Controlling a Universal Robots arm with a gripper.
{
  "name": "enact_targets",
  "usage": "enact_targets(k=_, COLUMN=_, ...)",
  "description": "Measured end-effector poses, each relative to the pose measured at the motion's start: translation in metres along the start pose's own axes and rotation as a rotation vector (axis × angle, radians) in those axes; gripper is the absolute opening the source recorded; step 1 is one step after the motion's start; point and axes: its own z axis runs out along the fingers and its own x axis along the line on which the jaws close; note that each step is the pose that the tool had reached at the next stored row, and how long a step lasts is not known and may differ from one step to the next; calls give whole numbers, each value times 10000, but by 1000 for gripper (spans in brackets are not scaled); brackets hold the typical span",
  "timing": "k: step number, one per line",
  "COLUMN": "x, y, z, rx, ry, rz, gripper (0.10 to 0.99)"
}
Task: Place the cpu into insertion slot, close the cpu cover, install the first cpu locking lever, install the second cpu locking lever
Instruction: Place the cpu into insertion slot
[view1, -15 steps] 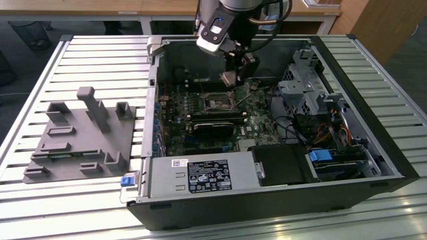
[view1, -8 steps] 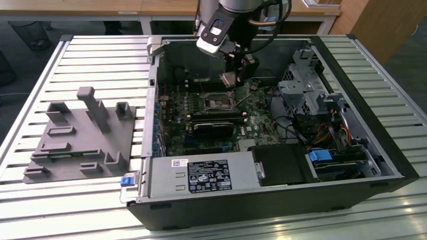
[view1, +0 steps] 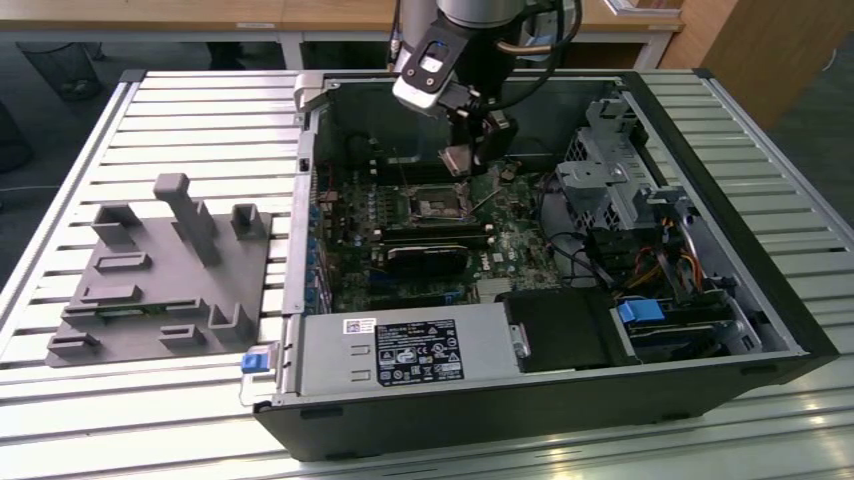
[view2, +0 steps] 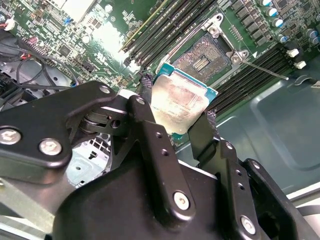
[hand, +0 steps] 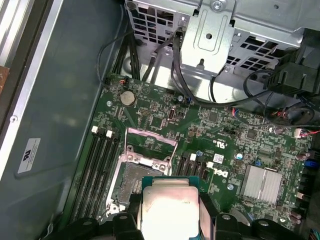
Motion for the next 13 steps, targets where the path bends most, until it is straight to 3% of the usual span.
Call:
enact_targets(k=7, x=3, y=-2, z=22, rx=-3, ry=-10, rz=105, gripper=537)
enact_targets(k=13, x=3, y=-6, z=71, rx=-18, ry=-100, rz=1123, gripper=537)
